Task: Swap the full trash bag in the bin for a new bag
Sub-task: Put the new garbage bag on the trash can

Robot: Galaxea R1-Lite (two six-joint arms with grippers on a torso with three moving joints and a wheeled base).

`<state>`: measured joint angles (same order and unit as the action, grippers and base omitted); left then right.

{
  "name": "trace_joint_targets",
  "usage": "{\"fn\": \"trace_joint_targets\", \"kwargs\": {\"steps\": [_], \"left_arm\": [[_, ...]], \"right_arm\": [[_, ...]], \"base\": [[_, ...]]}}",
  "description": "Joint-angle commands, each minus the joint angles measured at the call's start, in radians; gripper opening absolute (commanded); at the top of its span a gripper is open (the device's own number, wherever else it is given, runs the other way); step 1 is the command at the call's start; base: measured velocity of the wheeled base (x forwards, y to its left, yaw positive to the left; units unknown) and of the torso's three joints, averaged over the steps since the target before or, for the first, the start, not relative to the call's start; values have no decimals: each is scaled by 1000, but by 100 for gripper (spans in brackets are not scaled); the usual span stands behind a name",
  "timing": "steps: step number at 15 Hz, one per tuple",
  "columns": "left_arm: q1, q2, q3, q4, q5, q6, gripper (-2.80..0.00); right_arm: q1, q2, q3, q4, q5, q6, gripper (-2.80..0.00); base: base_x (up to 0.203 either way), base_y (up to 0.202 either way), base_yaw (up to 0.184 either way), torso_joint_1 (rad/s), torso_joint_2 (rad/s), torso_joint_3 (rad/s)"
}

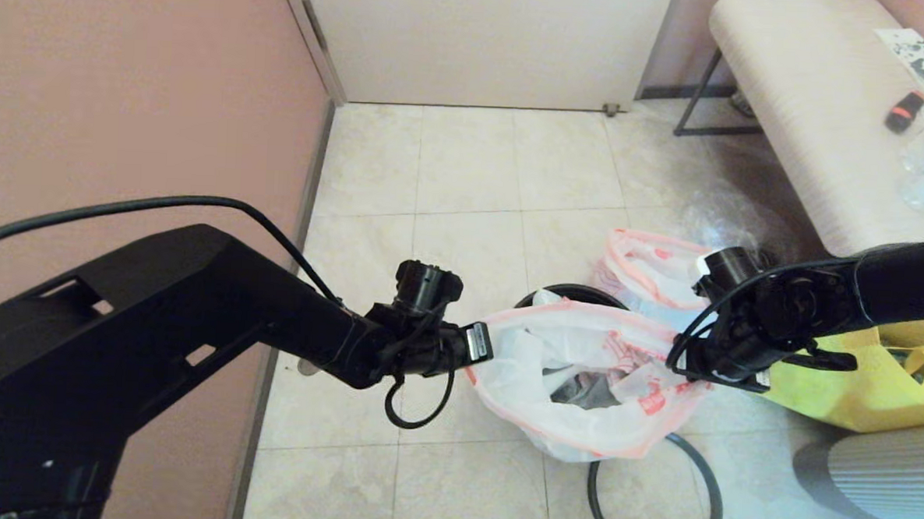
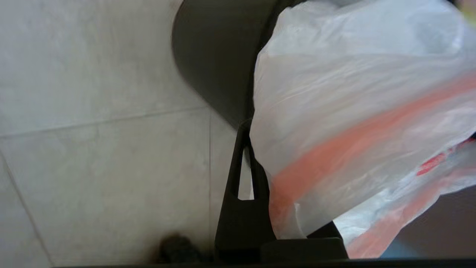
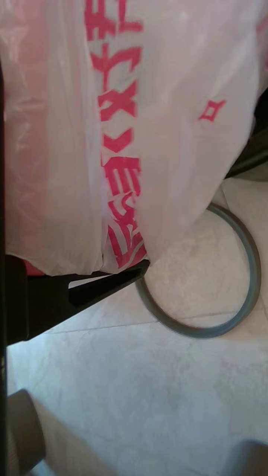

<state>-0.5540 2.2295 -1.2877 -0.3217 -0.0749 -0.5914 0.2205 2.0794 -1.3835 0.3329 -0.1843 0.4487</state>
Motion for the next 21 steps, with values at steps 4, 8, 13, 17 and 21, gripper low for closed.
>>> {"fn": "trace_joint_targets", "kwargs": {"steps": [4, 8, 13, 17, 21], "left_arm": [[-1, 13, 6, -29, -11, -13, -280], [-20, -9, 52, -27, -15, -4, -280], [-111, -105, 161, -19, -15, 7, -280], [-118, -62, 151, -23, -15, 7, -280], [-113, -61, 148, -27, -19, 1, -280]], "right_arm": [[1, 18, -141, -7, -5, 0, -280], [15, 29, -293, 63, 0, -214, -280], [40, 32, -370, 66, 0, -433, -280], [80, 28, -367, 66, -5, -421, -280], [110, -46, -343, 149, -24, -292, 0]], "base": [[0, 0, 0, 0, 0, 0], [0, 0, 0, 0, 0, 0], [0, 0, 0, 0, 0, 0], [0, 0, 0, 0, 0, 0], [0, 0, 0, 0, 0, 0]]}}
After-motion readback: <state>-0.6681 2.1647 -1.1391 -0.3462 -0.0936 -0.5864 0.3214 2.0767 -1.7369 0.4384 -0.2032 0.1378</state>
